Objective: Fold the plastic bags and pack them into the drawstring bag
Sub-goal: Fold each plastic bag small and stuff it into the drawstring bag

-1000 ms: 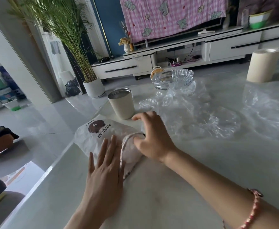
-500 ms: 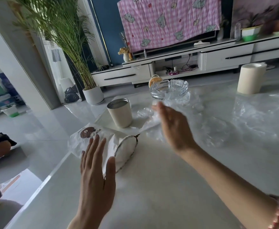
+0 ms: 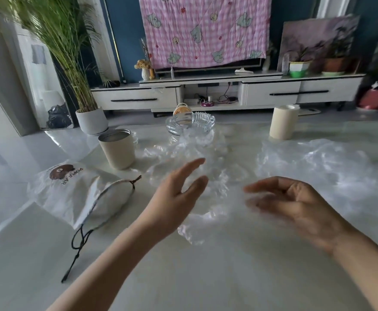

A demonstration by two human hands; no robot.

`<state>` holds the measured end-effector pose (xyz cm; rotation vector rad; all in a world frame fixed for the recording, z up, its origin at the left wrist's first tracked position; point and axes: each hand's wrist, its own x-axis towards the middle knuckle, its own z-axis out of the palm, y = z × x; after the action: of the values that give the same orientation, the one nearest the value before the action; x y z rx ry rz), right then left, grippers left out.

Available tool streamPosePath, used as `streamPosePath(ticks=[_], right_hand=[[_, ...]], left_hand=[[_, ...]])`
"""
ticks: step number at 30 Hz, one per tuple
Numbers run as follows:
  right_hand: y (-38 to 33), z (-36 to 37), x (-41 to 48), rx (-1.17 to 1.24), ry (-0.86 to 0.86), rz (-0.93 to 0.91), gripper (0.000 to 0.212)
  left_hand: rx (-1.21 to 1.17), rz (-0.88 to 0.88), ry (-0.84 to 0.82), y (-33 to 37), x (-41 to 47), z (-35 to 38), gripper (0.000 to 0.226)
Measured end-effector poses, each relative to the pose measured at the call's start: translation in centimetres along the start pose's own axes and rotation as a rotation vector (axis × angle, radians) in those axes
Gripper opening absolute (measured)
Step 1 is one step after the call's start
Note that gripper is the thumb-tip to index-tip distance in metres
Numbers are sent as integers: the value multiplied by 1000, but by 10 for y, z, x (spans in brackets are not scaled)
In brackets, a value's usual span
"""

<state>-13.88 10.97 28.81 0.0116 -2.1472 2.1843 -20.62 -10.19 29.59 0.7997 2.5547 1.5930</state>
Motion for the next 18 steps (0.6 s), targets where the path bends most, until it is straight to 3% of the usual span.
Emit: streamPosePath(ticks=[4,8,12,15,18], right_hand=[[8,-8,2,67,102,-29,29],[5,-6,-1,163,80,-28,14],[3,-2,-7,279,10,8,16],[2,-2,-8,275,24,-19,15],[10,-7,-5,183,175,-26,16]], left_hand=[[126,-95,-274,-11,9,31,44],[279,64,-202,-20,9,49,41],[217,149,-317,-4,18,49,83],[179,106,-338,10,26,48,71],[-31,23,-316,9,29,36,46]])
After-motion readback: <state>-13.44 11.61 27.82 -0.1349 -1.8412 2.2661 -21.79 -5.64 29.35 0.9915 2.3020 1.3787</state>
